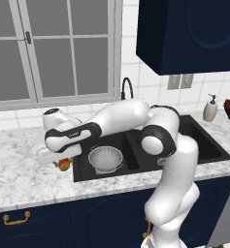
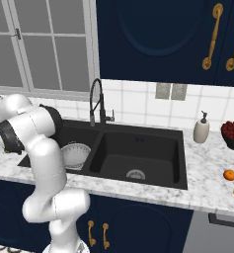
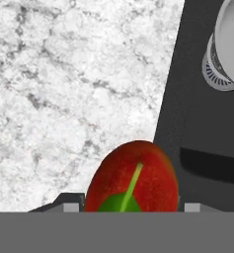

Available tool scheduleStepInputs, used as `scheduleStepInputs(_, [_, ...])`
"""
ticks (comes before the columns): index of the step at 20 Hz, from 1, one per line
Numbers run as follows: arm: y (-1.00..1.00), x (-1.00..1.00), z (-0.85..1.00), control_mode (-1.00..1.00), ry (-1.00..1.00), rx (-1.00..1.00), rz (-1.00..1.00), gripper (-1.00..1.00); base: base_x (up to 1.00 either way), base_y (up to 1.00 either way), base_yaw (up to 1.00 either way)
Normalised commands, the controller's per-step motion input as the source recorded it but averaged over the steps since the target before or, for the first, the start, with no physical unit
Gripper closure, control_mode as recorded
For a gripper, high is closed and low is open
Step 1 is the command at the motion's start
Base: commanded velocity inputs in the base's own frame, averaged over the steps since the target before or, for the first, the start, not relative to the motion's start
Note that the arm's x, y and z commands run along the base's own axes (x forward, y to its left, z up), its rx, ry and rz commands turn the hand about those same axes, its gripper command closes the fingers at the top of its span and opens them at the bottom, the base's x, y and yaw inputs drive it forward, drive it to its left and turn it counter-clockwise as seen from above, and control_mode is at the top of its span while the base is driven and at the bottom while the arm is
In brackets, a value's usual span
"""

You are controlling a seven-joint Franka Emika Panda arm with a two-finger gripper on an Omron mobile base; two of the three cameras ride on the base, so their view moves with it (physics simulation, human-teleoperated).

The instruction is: Put the colander in the sink, put the tangerine, pear, mango in the colander, and turn on the sink faucet and pour water over the colander.

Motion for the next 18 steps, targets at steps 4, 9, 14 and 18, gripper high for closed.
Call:
scheduleStepInputs(4, [-1.0,0.15,0.0,-1.0,0.03,0.09,-0.01,1.0,0.0,0.0,0.0])
scheduleStepInputs(9, [-1.0,0.35,0.0,-1.0,0.07,0.1,-0.02,1.0,0.0,0.0,0.0])
scheduleStepInputs(14, [-1.0,0.58,0.0,-1.0,0.1,0.15,0.0,1.0,0.0,0.0,0.0])
scheduleStepInputs(18, [-0.83,0.8,-0.11,-1.0,0.11,0.1,0.0,1.0,0.0,0.0,0.0])
